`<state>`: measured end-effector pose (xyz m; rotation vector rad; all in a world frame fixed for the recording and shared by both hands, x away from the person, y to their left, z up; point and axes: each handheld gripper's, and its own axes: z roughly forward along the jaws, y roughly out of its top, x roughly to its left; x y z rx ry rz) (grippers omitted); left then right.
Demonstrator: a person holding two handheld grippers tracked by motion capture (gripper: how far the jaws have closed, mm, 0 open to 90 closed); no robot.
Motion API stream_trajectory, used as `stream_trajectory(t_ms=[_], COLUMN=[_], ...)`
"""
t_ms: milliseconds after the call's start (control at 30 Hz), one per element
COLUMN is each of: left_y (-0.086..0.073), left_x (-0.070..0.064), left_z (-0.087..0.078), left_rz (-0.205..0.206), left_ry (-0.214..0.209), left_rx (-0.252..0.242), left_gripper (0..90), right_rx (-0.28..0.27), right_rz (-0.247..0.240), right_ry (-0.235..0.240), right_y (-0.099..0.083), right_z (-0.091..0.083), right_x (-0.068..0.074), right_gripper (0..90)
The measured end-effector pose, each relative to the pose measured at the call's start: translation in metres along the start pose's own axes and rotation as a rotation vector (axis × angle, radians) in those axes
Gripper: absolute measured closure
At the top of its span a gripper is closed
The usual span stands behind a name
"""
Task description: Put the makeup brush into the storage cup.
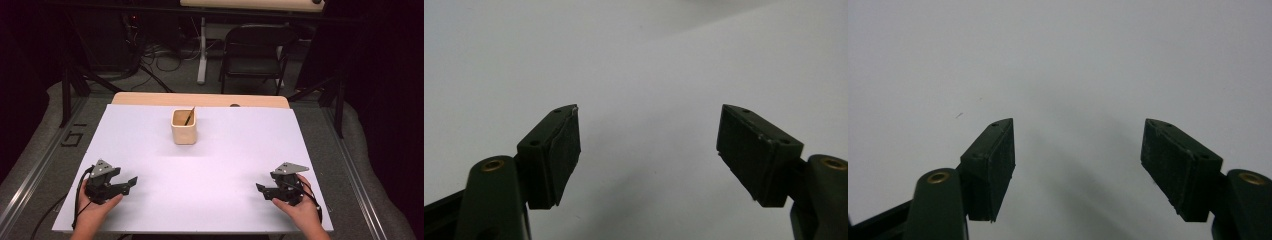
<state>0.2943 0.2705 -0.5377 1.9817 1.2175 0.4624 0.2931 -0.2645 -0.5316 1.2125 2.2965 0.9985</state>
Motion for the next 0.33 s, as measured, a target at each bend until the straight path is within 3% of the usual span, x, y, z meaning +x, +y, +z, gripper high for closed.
stream_trajectory(t_ms=[333], left_y=[0.0012], left_x=[0.0018], left_z=[0.0031], left_rz=[-0.018], left_ry=[-0.004], left_rx=[0.001], left_gripper=[25.7], right_rx=[-0.017], right_rz=[0.006], right_ry=[0.012], right_y=[-0.0026], right_z=[0.0017], right_x=[-0.0006], right_gripper=[29.4])
